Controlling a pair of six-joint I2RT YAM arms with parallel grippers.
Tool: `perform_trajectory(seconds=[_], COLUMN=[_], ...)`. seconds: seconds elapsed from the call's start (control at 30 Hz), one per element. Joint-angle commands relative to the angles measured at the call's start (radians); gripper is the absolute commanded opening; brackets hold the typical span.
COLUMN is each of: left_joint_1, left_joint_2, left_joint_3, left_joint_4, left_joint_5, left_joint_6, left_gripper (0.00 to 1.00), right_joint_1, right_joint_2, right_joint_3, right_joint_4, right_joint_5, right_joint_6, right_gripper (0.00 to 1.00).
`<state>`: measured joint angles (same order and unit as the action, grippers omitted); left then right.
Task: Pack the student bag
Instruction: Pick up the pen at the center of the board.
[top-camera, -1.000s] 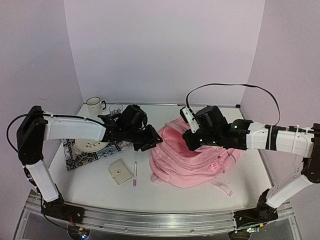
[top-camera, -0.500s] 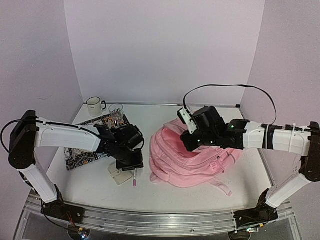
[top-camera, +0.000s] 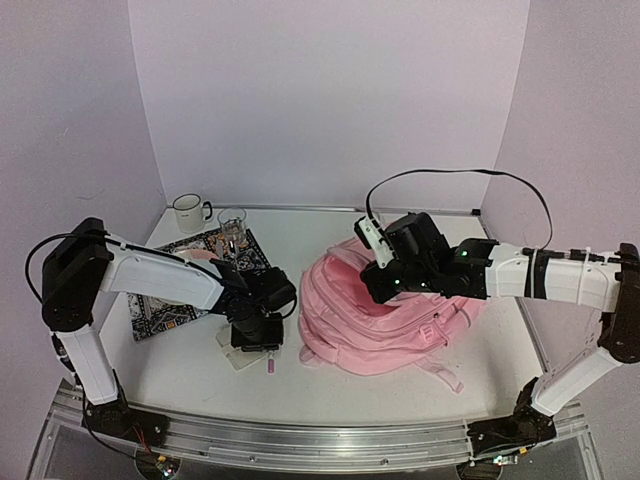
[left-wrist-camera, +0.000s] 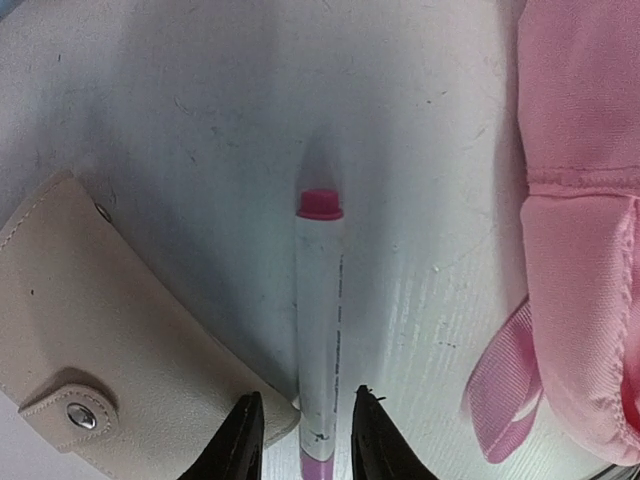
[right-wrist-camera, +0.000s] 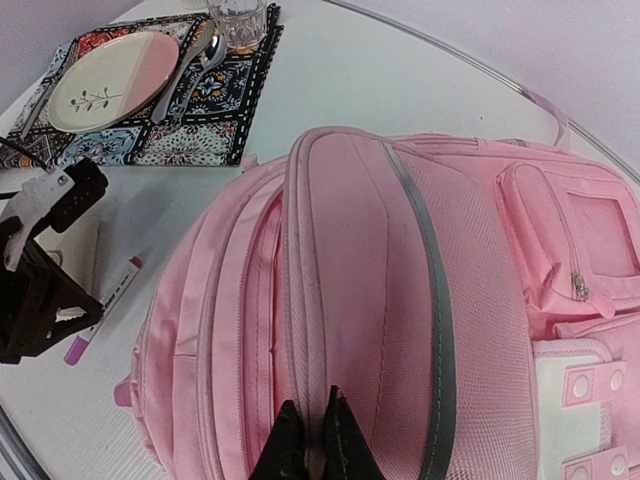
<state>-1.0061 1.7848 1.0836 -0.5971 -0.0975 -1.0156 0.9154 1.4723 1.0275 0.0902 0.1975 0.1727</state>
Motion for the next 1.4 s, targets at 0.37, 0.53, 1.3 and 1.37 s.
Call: perform_trajectory(seconds=[0.37, 0.53, 1.3, 1.37], left_joint_1=[0.001, 0.001, 0.003, 0.003], left_joint_2=[0.143, 0.122, 0.051, 0.067], left_joint_3=[0.083, 0.044, 0.129, 0.133], left_joint_4=[-0.025, -0.056, -0.072, -0.072], left_joint_5=[-0.006, -0.012, -0.020, -0.018], left_joint_6=[0.051, 0.044, 0.019, 0.021], left_gripper=[0.21, 0.22, 0.24, 0.23], right_joint_1=[0.009, 0.009, 0.009, 0.008], right_joint_2=[-0.037, -0.042, -0.046, -0.046], right_joint_3=[0.038, 0.037, 0.031, 0.031], right_joint_4=[0.074, 0.074, 0.074, 0.074], right_joint_5=[0.014, 0.016, 0.022, 0.021], right_joint_6=[-0.010, -0.013, -0.013, -0.013], right_gripper=[0.00, 0.00, 0.00, 0.00])
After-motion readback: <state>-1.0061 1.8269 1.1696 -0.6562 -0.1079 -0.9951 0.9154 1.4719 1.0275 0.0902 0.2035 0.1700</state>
